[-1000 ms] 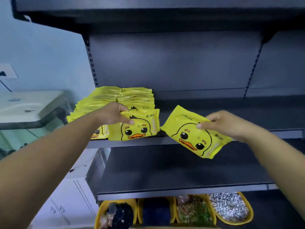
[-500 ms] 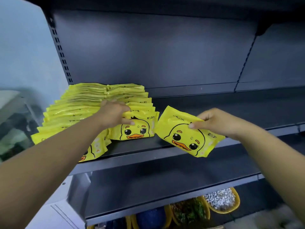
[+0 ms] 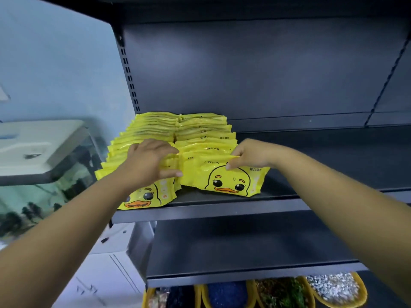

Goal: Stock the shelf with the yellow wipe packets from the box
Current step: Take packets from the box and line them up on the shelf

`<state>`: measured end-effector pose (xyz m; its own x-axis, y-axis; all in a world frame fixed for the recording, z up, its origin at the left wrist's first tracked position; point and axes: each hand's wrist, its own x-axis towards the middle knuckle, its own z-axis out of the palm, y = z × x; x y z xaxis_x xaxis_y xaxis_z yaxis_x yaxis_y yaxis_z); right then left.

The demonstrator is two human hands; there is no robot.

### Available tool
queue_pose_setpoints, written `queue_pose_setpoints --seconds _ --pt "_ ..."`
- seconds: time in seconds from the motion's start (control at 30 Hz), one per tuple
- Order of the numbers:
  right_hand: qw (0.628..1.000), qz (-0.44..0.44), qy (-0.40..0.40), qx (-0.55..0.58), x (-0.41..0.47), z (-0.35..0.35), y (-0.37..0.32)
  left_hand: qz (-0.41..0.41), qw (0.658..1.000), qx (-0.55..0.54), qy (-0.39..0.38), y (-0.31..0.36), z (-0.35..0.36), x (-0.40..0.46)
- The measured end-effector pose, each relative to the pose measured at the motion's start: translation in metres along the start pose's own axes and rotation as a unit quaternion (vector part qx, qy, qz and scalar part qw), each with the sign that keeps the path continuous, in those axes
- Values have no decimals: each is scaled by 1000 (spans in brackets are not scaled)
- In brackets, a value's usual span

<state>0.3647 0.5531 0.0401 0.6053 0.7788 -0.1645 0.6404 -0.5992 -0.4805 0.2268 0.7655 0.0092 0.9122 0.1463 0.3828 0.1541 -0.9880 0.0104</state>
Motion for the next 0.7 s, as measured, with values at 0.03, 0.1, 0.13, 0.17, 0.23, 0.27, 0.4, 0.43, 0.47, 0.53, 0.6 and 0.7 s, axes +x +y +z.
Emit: queue_pose_setpoints --seconds 0.03,0.1,0.13,0.17,0.23,0.27,0.4,0.43,0.47,0.53,0.6,0.7 --pt "1000 -13 -7 -10 7 4 -4 17 999 8 35 -1 3 -9" --pt "999 -26 -16 -33 18 12 -12 19 996 23 79 -8 14 -28" --pt "998 -28 -13 -47 21 16 -15 -1 996 22 91 -9 20 -35" --pt "998 -33 -3 -57 23 20 -18 -25 995 23 99 -8 26 -43" --pt "996 -36 27 -75 24 27 -21 -78 989 23 120 -2 40 -57" --pt "993 -34 49 -99 25 31 -19 -103 986 19 131 3 48 -63" --pt "941 -85 271 -185 16 64 -3 -140 974 -53 170 35 72 -80" --pt "917 -102 338 -186 14 74 3 -125 975 -59 175 45 79 -82" --pt "891 -114 397 -188 12 84 10 -100 977 -58 181 53 85 -83" --pt "872 -104 449 -166 10 104 24 -50 980 -59 185 69 96 -82" --pt "883 -77 434 -160 6 119 36 -16 982 -66 177 84 104 -75" --pt "914 -53 381 -131 2 126 49 -36 983 -78 160 98 113 -56"
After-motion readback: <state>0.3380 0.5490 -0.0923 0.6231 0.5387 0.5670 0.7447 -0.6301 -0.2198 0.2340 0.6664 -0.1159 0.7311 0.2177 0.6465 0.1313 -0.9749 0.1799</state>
